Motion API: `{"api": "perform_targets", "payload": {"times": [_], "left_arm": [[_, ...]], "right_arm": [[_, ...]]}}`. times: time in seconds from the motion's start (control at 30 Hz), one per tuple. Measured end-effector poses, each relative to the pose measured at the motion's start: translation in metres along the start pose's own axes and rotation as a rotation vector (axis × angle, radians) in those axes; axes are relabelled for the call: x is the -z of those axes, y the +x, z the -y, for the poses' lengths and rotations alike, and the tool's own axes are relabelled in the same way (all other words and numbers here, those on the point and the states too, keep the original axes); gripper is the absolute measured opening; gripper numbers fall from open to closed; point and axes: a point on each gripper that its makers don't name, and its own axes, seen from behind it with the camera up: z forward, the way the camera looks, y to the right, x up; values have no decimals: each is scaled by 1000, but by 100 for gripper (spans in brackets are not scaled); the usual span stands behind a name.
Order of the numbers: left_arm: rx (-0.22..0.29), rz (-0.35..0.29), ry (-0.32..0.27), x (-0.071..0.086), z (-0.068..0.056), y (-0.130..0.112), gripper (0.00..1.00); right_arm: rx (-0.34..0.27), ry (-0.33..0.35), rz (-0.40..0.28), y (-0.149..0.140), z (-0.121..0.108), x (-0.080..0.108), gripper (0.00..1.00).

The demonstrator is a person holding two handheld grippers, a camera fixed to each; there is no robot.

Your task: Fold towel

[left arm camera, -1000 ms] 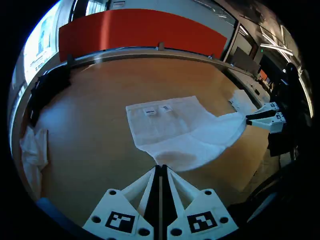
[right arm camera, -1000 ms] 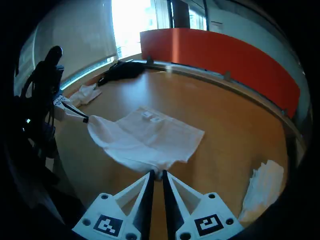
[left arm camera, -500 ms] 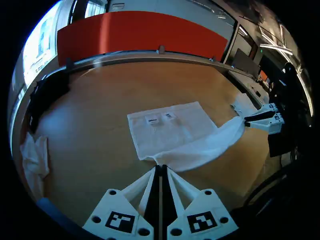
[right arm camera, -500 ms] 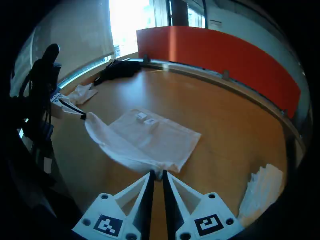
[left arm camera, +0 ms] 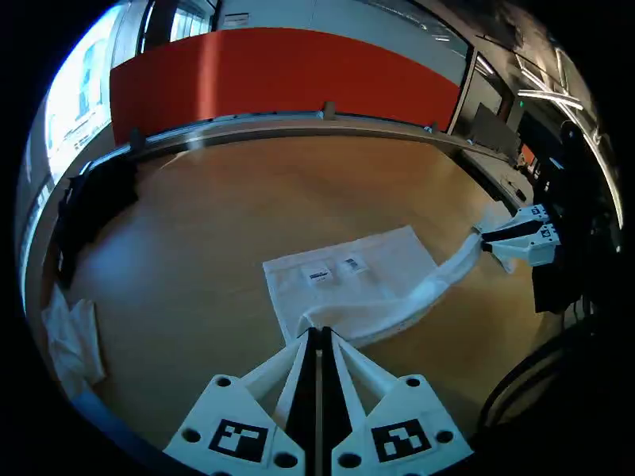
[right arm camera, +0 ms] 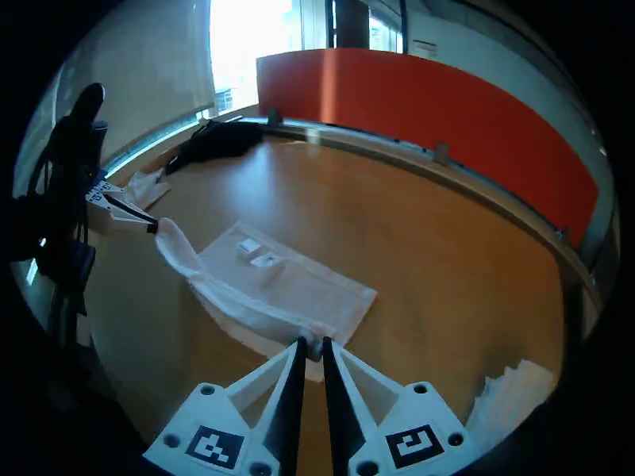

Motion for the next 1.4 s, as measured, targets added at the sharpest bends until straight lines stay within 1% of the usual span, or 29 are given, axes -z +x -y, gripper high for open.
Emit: {"api": "perform_targets", "payload": {"times": [0.27,0.37,0.67,0.97,1.13,1.27,1.4], "left_arm": [[-12,3,15,-22,11,15,4],[-15,12,20,-30,13,15,4],[-7,49,14,-49,16,2,4],[6,70,35,-74,25,-9,4],[24,74,48,-86,31,-6,5],[38,81,62,-96,36,-3,8],[46,81,90,-104,43,-1,10]], "right_arm": [[-12,-23,10,6,-19,-21,15],[-23,-24,18,4,-22,-27,15],[-41,-22,60,-12,-25,-42,15],[-77,-30,85,-17,-30,-64,15],[-99,-44,90,-15,-35,-74,16],[-109,-64,96,-15,-42,-82,17],[-115,-83,103,-15,-46,-87,18]]}}
